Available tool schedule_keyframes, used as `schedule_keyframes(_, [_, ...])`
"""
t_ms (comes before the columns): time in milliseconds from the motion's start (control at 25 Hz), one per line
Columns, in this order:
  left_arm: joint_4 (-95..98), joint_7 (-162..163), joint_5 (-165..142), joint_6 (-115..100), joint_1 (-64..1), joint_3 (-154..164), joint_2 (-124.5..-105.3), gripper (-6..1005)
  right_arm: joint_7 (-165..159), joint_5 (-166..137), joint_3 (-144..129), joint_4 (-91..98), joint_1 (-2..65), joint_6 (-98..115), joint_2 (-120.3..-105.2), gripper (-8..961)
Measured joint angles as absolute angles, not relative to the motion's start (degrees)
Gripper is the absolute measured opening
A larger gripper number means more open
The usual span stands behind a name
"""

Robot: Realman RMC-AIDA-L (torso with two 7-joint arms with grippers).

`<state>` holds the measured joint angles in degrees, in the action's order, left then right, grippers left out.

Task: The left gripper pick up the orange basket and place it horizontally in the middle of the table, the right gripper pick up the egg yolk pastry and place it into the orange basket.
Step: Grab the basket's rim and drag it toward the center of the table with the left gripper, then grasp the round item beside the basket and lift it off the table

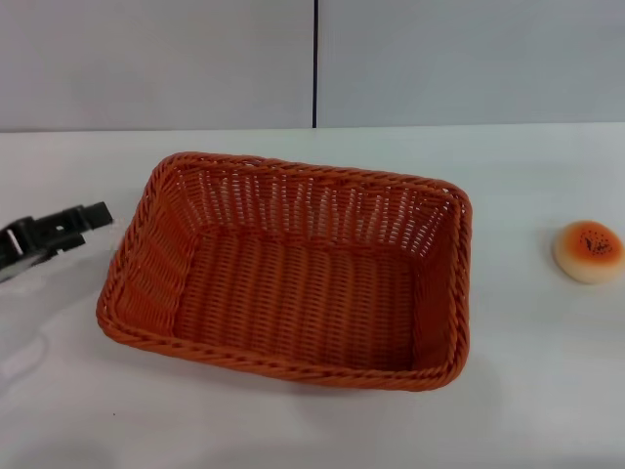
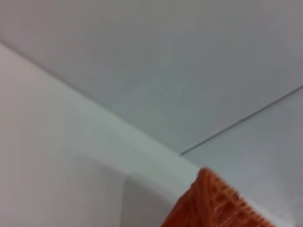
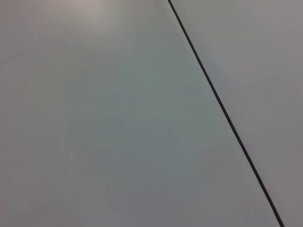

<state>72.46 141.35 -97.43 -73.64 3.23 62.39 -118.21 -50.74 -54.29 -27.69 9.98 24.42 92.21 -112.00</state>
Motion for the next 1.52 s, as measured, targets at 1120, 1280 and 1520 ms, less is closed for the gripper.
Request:
schedule_keyframes(1120, [21.7, 64.8, -77.5, -95.2, -2.2, 30.8, -117.83, 697, -88.6, -99.6, -27.1, 55.4, 15.6, 81.7, -118.05, 501])
schedule_keyframes(1280, [17.4, 58.7, -77.3, -95.0, -2.4, 28.1, -117.88, 695, -101.2, -111.4, -27.0, 64.9, 15.8, 84.0, -118.27, 500])
schedule_keyframes(1520, [14.9, 56.2, -77.2, -94.9, -3.6, 26.7, -118.05, 690, -116.3, -124.2, -26.9, 75.5, 18.5, 88.2, -117.77, 499])
